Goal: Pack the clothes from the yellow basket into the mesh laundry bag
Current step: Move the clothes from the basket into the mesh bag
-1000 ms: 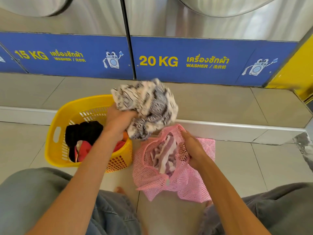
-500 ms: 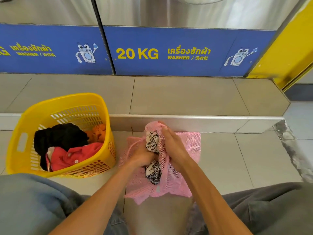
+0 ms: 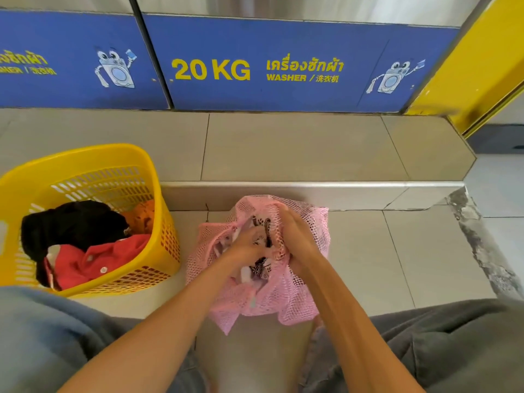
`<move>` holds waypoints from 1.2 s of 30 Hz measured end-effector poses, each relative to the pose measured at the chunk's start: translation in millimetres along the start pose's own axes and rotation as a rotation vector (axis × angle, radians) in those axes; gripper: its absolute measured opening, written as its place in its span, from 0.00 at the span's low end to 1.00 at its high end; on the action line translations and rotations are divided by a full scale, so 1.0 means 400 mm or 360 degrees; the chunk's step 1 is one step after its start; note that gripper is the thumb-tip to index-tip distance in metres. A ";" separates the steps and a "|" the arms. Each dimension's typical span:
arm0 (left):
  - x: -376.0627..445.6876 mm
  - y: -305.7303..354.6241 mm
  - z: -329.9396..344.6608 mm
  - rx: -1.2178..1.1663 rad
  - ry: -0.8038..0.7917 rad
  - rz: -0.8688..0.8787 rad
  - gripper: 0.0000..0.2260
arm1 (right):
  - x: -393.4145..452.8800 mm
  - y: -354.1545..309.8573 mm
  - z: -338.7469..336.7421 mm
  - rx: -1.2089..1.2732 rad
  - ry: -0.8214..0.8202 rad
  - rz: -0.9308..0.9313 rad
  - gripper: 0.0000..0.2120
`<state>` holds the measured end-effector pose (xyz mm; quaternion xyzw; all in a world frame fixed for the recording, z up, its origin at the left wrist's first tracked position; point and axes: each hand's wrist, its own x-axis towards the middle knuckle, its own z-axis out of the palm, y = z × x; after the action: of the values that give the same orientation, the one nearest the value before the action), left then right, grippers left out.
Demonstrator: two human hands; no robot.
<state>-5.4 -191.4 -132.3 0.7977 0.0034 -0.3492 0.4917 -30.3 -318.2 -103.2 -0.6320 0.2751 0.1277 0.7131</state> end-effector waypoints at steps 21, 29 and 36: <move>-0.223 -0.020 -0.468 0.0006 0.0995 0.0129 0.08 | -0.054 -0.011 0.132 -0.0347 -0.0147 -0.0086 0.19; -0.205 -0.181 -0.473 0.1221 0.0322 -0.0552 0.24 | -0.053 -0.017 0.178 -0.0286 -0.0179 -0.0004 0.18; -0.198 -0.204 -0.473 0.1263 0.0726 -0.0749 0.20 | -0.049 -0.005 0.168 -0.0294 -0.0182 0.0010 0.19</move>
<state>11.0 26.3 -100.3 0.9563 0.1572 -0.2420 0.0460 -29.9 -250.1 -87.3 -0.6859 0.2229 0.1905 0.6661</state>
